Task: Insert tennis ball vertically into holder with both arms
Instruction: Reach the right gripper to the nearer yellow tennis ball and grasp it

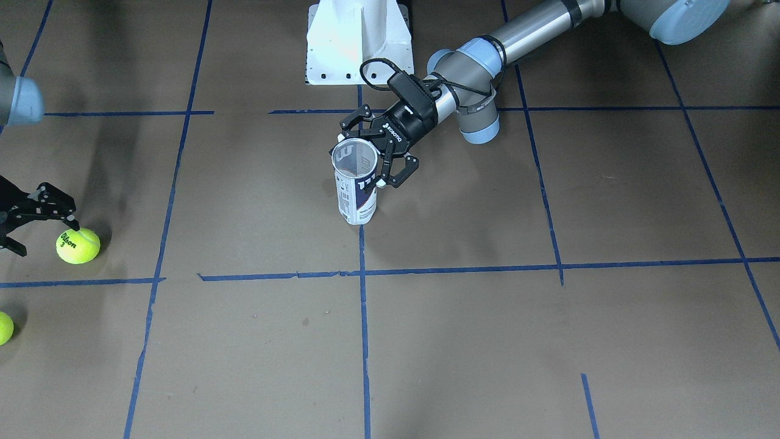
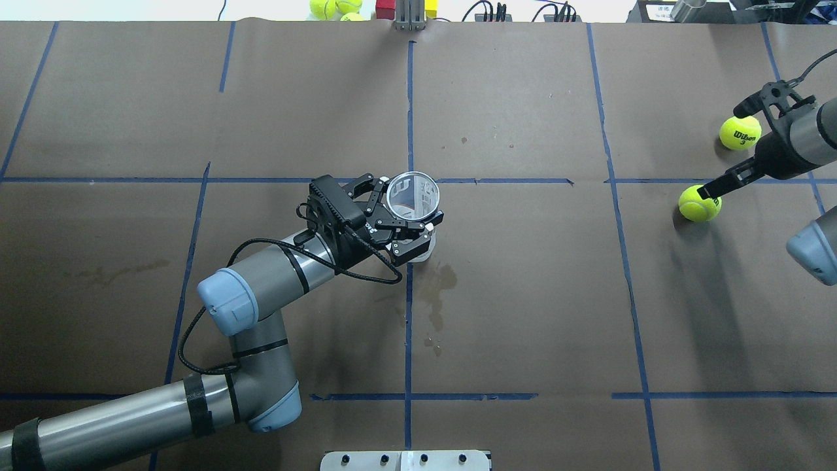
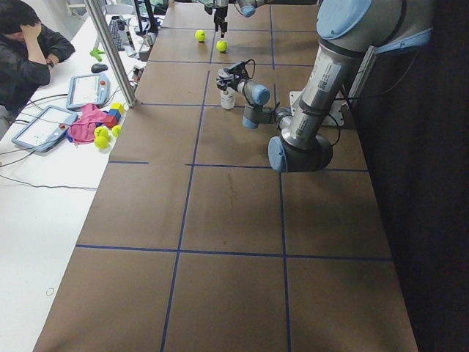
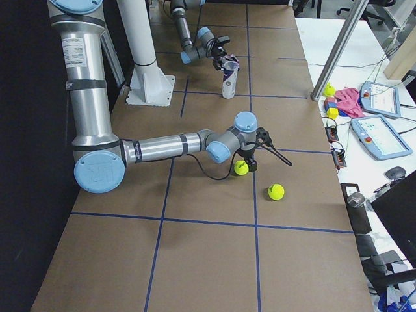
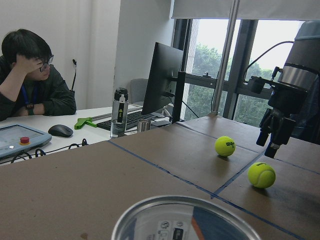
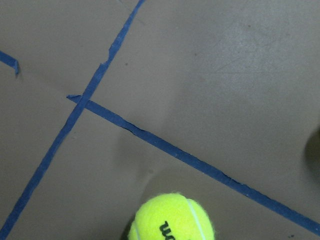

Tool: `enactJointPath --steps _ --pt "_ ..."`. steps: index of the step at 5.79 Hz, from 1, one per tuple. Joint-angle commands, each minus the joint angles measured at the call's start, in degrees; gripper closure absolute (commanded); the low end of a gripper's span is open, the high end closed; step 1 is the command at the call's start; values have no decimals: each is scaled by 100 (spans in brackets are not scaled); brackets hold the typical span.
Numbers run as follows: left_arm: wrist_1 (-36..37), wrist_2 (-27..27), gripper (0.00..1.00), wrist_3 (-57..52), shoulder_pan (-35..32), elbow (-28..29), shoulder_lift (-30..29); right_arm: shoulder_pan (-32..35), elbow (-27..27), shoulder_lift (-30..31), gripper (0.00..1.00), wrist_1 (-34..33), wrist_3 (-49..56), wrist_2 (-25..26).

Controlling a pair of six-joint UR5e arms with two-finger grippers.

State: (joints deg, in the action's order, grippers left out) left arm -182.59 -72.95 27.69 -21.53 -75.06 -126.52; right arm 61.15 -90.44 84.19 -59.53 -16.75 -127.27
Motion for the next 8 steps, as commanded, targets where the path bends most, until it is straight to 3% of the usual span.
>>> enactJointPath --steps 1,3,6,7,8 --pt "-5 0 7 0 0 0 5 -277 166 -17 0 20 -21 201" --pt "4 0 7 0 0 9 5 -322 570 -34 0 423 -21 263" --pt "4 0 7 0 0 9 5 -393 572 -175 1 460 -30 264" --pt "-5 0 7 0 0 9 5 -393 563 -167 14 469 -21 264" --pt "4 0 7 0 0 0 5 -402 554 -149 48 469 22 264"
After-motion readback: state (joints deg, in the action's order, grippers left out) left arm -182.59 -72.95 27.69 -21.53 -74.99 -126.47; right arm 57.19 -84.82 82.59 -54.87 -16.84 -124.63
